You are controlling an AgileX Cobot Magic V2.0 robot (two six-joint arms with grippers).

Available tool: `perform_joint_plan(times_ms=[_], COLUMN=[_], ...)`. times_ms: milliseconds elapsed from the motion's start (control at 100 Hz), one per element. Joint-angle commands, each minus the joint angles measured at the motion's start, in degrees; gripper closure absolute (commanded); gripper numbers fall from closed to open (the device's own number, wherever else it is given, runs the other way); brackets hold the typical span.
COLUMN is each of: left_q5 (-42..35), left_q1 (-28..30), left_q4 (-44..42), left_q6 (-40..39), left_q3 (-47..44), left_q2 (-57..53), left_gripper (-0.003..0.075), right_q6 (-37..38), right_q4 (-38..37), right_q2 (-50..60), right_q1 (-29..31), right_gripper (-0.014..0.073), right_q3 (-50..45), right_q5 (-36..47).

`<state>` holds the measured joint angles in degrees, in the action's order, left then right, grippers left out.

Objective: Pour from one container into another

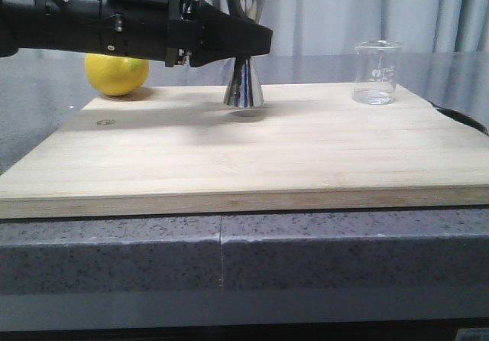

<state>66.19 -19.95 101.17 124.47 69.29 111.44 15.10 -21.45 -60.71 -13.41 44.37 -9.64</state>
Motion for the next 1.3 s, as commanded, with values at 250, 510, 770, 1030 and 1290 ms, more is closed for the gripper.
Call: perform_joint_plan(times_ms=[250, 510, 770, 1030, 1290], left_q5=[6.61, 6.61, 6.61, 6.61, 6.61], left_q1=[-0.46, -0.46, -0.46, -0.46, -0.46], left_q4=[4.91, 4.91, 4.91, 4.91, 4.91], left_q6=[-0.32, -0.32, -0.32, -0.32, -0.32], left_q3=[1.75, 1.75, 1.75, 1.75, 1.75], left_q2=[-2.79, -2.79, -2.79, -2.79, -2.79], left_gripper=[0.0535, 0.0535, 0.0535, 0.0535, 0.0535], right_q6=[-2.17, -2.17, -2.17, -2.17, -2.17], right_q4=[4.72, 4.04, 4.04, 4.04, 4.04], right_q2=[12.3, 13.96, 13.96, 13.96, 13.96], right_q1=[6.08, 6.08, 6.08, 6.08, 6.08], right_gripper=[-0.0005, -0.0005, -0.0005, -0.0005, -0.0005], right_q3=[-9.72, -11.0, -11.0, -11.0, -11.0], right_q5=[12.0, 10.2, 10.33, 10.33, 10.33])
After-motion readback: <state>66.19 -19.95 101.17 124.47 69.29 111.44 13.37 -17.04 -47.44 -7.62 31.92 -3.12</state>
